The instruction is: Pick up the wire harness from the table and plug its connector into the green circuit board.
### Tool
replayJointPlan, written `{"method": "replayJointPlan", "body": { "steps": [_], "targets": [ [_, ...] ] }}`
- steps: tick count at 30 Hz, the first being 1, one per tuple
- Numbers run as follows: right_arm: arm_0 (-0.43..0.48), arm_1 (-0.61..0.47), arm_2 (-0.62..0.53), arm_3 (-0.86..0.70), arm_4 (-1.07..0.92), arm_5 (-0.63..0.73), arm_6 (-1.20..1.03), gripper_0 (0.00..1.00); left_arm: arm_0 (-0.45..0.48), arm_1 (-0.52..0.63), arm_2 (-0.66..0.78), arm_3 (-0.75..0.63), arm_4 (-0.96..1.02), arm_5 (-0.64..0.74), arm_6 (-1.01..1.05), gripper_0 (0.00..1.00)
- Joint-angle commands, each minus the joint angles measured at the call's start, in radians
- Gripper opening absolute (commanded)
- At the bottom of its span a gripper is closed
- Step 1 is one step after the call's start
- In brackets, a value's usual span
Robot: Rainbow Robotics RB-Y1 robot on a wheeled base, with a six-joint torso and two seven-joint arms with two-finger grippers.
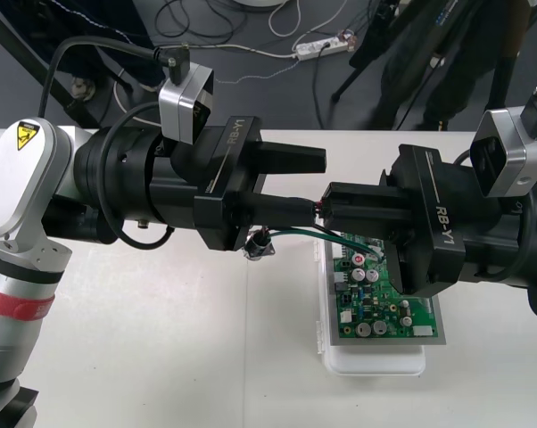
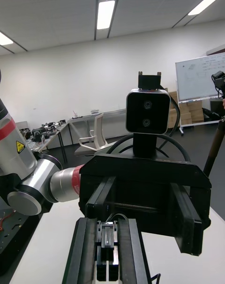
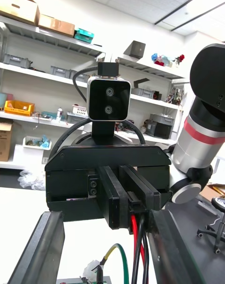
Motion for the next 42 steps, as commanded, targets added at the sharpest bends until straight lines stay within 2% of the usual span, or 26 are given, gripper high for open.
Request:
{"method": "replayJointPlan", "body": {
  "steps": [1,2,3,19,22,23,38,40,41,42],
  "targets": [
    [0.01,0.006,0.014,-0.041,0.004,0.009,0.019,0.0,-0.037,0.025,-0.017,-0.022,0.018,0.044,0.006,0.36],
    [0.01,0.006,0.014,-0.041,0.004,0.009,0.019,0.0,-0.037,0.025,-0.017,-0.021,0.017,0.042,0.006,0.28],
    [0.012,0.006,0.014,-0.041,0.004,0.009,0.019,0.0,-0.037,0.025,-0.017,-0.021,0.017,0.044,0.006,0.26],
    [0.012,0.006,0.014,-0.041,0.004,0.009,0.022,0.0,-0.039,0.025,-0.019,-0.022,0.013,0.044,0.002,0.24],
    [0.012,0.006,0.014,-0.041,0.004,0.009,0.022,0.0,-0.039,0.025,-0.019,-0.021,0.013,0.042,0.002,0.1],
    [0.01,0.006,0.014,-0.041,0.005,0.009,0.022,0.0,-0.039,0.025,-0.019,-0.022,0.012,0.042,0.0,0.0],
    [0.012,0.006,0.012,-0.04,0.011,0.008,0.022,0.0,-0.039,0.025,-0.019,-0.022,0.013,0.044,-0.009,0.0],
    [0.012,0.005,0.011,-0.041,0.019,0.008,0.022,0.22,-0.039,0.025,-0.019,-0.021,0.013,0.042,-0.009,0.0],
    [0.012,0.005,0.006,-0.04,0.023,0.009,0.022,0.61,-0.039,0.025,-0.019,-0.021,0.013,0.044,-0.011,0.0],
    [0.012,0.005,0.002,-0.041,0.027,0.008,0.021,0.87,-0.039,0.025,-0.019,-0.022,0.017,0.042,-0.011,0.0]
  ]
}}
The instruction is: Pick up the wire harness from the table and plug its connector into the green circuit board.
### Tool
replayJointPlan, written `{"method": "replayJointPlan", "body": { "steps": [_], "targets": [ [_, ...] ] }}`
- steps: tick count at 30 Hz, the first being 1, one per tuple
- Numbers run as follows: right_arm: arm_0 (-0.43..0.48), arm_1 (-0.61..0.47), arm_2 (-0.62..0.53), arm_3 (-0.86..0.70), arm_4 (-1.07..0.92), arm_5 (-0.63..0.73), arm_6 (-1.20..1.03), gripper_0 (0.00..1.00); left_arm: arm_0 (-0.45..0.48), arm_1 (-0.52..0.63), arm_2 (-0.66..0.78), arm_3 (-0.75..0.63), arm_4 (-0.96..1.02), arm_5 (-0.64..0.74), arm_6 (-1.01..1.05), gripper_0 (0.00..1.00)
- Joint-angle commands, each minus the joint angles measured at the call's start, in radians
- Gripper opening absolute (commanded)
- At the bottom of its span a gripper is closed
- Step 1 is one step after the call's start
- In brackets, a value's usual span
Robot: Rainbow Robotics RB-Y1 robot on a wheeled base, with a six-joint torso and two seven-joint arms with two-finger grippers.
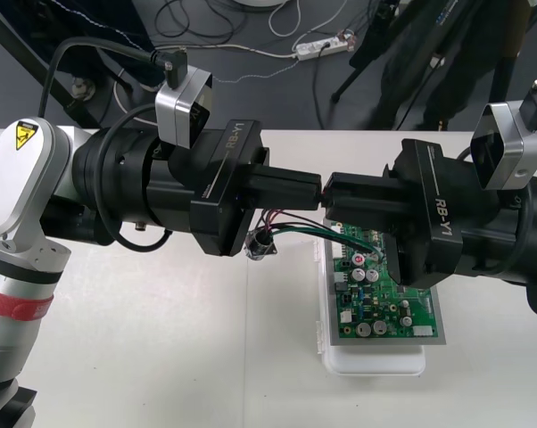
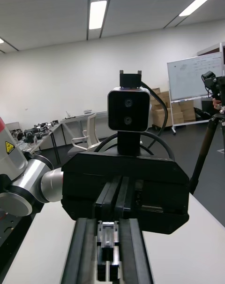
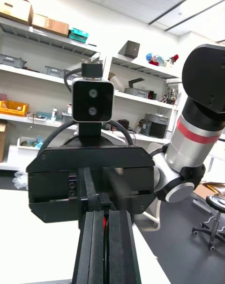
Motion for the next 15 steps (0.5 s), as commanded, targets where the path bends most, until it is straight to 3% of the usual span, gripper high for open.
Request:
{"method": "replayJointPlan", "body": {
  "steps": [1,15],
  "targets": [
    [0.01,0.003,0.001,-0.044,0.017,-0.017,0.021,1.0,-0.039,0.022,-0.015,-0.016,0.006,0.058,-0.012,0.0],
    [0.01,-0.001,-0.108,-0.045,0.075,-0.11,0.019,1.0,-0.037,0.048,-0.001,-0.016,0.035,0.058,-0.041,0.0]
  ]
}}
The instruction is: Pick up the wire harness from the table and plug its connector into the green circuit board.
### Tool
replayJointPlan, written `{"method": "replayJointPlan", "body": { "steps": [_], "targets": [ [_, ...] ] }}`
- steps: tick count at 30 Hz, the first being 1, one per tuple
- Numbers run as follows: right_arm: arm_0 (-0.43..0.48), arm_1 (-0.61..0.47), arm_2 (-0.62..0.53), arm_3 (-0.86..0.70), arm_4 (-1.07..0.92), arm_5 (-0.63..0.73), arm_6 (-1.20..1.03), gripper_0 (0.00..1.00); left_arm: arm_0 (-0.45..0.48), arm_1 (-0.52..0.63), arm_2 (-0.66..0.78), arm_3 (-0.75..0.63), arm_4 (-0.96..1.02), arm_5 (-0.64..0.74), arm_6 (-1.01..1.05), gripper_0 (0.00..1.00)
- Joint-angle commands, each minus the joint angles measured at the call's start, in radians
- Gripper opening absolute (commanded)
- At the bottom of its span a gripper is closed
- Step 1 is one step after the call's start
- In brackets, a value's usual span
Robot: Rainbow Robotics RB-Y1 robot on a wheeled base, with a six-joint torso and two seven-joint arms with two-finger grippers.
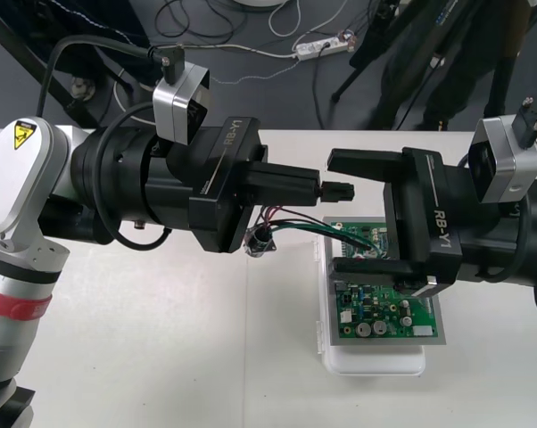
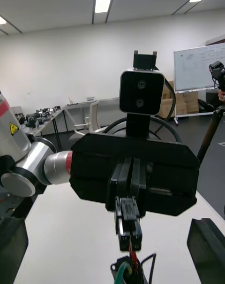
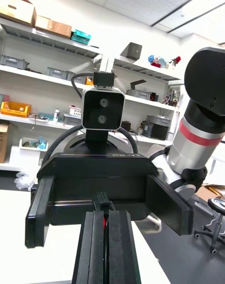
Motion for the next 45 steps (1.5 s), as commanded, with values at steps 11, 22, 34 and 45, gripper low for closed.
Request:
{"method": "replayJointPlan", "body": {
  "steps": [11,22,34,45],
  "targets": [
    [-0.013,-0.05,-0.237,-0.04,0.134,-0.274,0.004,1.0,-0.01,0.075,0.055,0.011,0.017,-0.009,-0.067,0.0],
    [-0.092,-0.225,-0.285,-0.04,0.247,-0.371,-0.035,1.0,-0.002,0.082,0.134,0.21,-0.004,-0.187,-0.216,0.0],
    [-0.103,-0.426,-0.204,-0.04,0.38,-0.371,-0.062,1.0,-0.004,0.081,0.137,0.399,0.002,-0.245,-0.425,0.0],
    [-0.092,-0.518,-0.176,-0.136,0.618,-0.371,-0.059,1.0,-0.007,0.079,0.082,0.579,0.01,-0.245,-0.626,0.0]
  ]
}}
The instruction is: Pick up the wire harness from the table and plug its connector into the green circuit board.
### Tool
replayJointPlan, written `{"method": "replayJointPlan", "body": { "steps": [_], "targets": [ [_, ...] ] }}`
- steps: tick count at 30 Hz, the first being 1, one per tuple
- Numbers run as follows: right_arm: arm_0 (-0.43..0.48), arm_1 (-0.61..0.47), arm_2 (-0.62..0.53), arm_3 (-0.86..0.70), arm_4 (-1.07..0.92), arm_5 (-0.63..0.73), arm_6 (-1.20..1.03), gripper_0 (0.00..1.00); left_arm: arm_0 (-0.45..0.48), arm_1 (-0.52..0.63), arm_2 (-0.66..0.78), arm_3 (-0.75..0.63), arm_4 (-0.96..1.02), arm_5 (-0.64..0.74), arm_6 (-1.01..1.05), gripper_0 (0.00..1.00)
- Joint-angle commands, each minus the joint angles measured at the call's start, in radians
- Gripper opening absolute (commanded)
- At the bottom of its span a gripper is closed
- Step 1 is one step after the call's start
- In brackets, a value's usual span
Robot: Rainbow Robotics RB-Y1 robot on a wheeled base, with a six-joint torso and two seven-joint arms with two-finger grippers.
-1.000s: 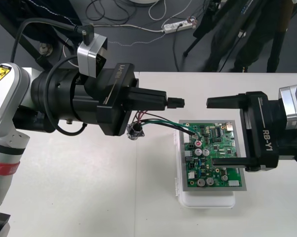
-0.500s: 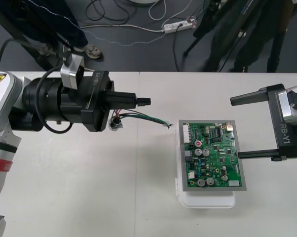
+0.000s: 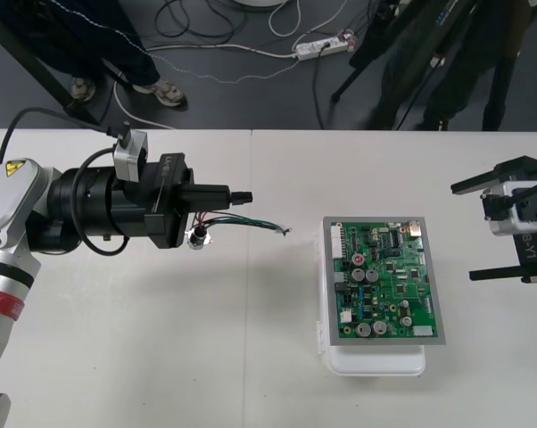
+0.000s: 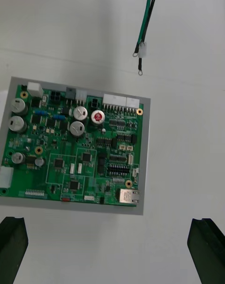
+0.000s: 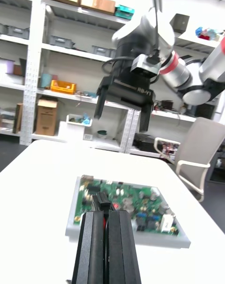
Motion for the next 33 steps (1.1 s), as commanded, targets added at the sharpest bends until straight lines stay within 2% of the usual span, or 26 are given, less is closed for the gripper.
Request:
{"method": "replayJointPlan", "body": {
  "steps": [1,10,18,33],
  "targets": [
    [-0.011,-0.048,0.014,-0.081,0.082,-0.005,-0.04,1.0,-0.008,0.023,-0.035,0.05,0.014,-0.044,-0.19,0.0],
    [0.075,-0.054,0.109,-0.09,0.312,-0.005,-0.03,1.0,-0.026,0.021,-0.106,0.177,0.045,-0.044,-0.353,0.0],
    [0.131,-0.027,0.121,-0.075,0.444,-0.005,-0.037,1.0,-0.069,0.023,-0.213,0.306,0.1,-0.044,-0.478,0.0],
    [0.145,-0.001,0.313,0.034,0.562,-0.005,-0.063,1.0,-0.201,0.021,-0.497,0.529,0.249,-0.044,-0.655,0.0]
  ]
}}
